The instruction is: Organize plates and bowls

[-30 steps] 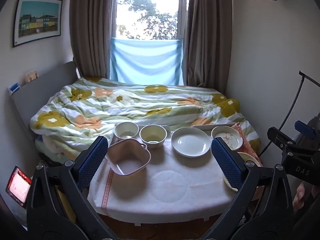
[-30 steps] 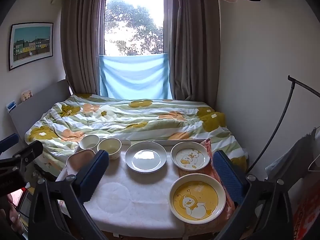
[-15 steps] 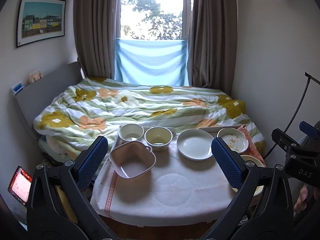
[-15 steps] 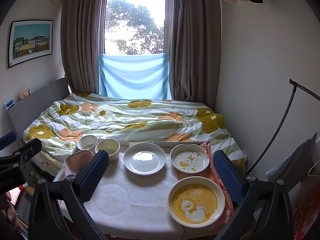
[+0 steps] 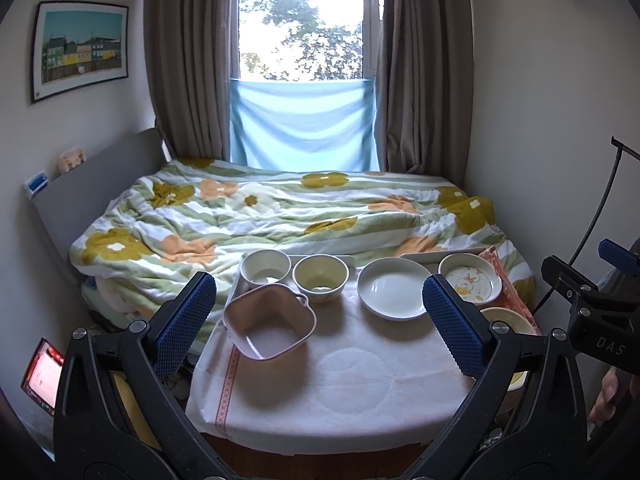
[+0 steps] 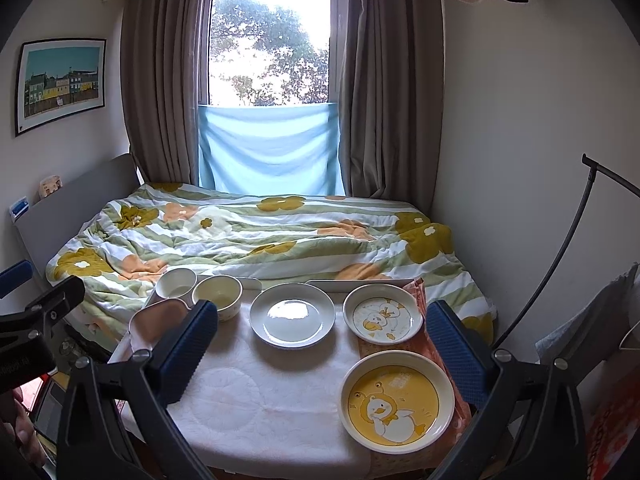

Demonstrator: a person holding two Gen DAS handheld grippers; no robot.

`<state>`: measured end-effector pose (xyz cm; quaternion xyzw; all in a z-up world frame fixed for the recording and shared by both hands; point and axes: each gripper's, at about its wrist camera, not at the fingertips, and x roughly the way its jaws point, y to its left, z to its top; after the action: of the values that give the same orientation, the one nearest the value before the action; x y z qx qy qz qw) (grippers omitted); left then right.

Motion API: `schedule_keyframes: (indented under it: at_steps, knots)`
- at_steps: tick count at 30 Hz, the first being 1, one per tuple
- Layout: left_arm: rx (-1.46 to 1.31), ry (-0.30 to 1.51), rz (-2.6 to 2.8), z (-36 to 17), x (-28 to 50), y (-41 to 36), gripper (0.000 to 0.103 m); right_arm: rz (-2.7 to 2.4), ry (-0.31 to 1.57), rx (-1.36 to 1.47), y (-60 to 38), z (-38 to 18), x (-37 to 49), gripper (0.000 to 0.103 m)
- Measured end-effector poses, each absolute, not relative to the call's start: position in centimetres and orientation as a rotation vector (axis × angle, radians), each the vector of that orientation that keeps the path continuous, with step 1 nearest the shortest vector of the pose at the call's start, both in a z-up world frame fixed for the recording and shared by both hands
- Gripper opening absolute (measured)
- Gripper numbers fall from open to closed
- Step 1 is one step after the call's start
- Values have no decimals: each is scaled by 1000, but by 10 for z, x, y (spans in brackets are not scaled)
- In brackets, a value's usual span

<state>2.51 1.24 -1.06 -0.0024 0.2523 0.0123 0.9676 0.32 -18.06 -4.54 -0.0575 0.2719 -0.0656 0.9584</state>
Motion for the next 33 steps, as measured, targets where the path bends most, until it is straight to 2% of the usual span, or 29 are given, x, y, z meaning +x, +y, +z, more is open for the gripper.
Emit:
schedule_keyframes:
  at_steps: [33]
  knots:
    - [10, 501, 37, -8, 27, 7, 103, -131, 548, -112, -174, -47, 4, 103]
